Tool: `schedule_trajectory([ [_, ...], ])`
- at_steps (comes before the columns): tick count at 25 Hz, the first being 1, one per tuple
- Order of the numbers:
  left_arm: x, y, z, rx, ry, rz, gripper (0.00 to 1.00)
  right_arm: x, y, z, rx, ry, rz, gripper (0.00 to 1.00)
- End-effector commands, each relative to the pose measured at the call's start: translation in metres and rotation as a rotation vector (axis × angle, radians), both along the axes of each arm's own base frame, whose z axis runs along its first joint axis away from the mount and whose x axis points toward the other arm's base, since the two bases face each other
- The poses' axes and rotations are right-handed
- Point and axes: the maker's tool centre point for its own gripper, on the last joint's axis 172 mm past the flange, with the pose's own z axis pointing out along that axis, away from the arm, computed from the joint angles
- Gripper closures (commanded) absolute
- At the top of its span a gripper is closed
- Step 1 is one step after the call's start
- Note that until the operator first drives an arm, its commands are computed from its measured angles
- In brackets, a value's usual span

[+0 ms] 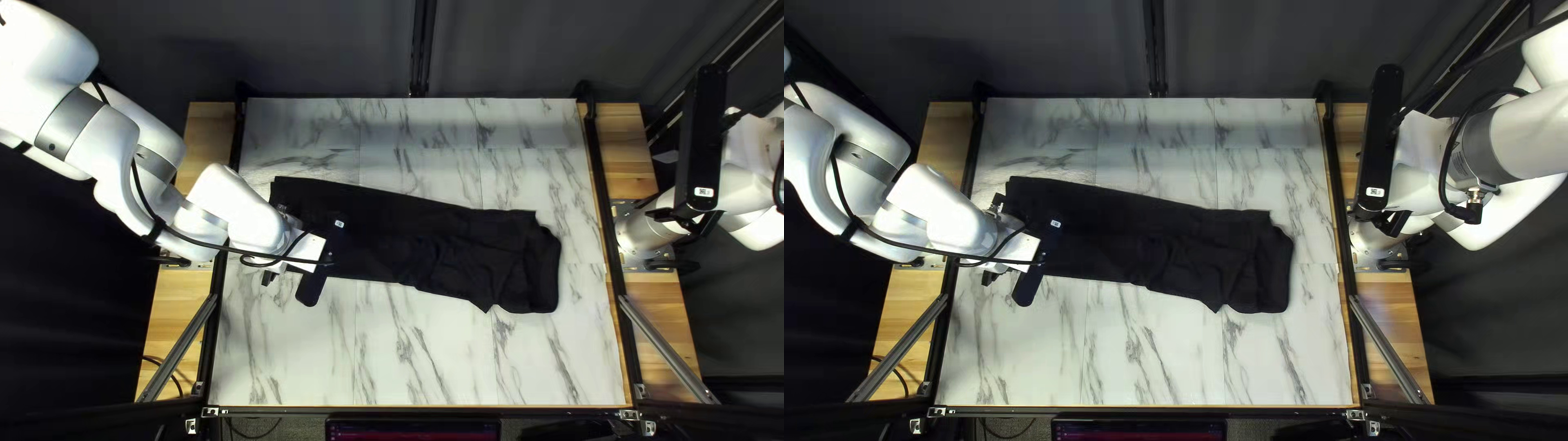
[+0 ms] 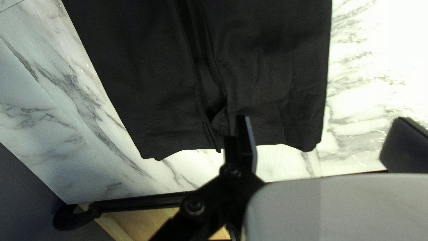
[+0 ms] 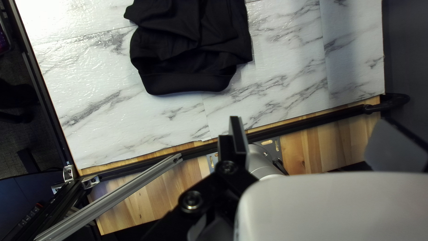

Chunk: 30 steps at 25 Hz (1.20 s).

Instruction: Fold t-shirt

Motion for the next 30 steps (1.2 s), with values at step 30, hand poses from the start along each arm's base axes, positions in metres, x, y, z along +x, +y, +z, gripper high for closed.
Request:
schedule_trajectory([
  [30, -0.085, 0.002, -0.048, 0.019, 0.064, 0.116, 0.00, 0.000, 0.000, 0.000, 0.000, 0.000, 0.000, 0.00],
])
